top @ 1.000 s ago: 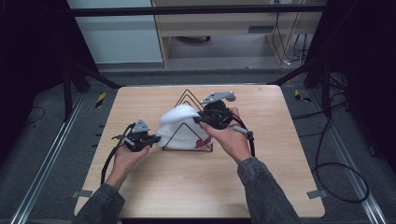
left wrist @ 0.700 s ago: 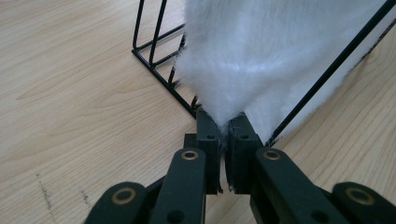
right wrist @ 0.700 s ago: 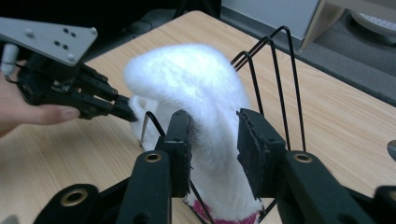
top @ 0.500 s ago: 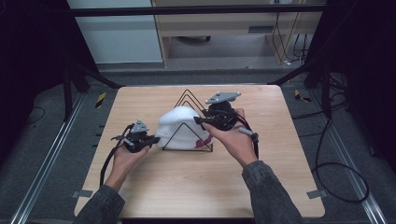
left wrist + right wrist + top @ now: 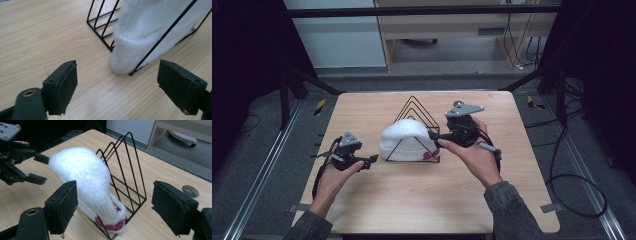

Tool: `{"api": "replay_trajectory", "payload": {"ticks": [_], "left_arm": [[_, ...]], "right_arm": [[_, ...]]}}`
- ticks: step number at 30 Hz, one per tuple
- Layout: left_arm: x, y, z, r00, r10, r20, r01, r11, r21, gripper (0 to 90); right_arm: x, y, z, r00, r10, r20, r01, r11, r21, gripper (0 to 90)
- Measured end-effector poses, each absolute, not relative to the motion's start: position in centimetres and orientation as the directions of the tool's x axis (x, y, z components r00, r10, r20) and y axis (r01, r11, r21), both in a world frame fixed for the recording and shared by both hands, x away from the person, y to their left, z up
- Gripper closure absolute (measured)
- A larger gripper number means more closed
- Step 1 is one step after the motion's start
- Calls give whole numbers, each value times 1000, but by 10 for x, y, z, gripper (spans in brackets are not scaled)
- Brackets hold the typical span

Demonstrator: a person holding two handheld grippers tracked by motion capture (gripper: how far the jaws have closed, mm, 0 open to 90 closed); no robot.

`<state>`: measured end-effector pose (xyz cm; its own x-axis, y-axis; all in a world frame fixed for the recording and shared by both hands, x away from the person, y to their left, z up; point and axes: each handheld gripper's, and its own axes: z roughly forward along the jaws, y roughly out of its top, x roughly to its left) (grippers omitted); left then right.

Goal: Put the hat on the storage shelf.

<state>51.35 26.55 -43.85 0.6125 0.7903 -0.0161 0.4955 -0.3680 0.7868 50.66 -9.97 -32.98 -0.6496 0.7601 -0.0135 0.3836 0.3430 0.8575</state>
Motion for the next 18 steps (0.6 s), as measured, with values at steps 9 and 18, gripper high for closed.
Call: {"api": "replay_trajectory", "payload": {"ticks": [9, 18], "left_arm": [[494, 271, -435, 637, 771, -29, 444, -335, 831, 63], [487, 277, -445, 610, 792, -19, 441, -320, 838, 62]], "right_arm": [[494, -115, -323, -644, 764, -24, 371, 340, 864, 100], [473, -144, -326, -625, 780, -7, 369, 303, 879, 69]]}}
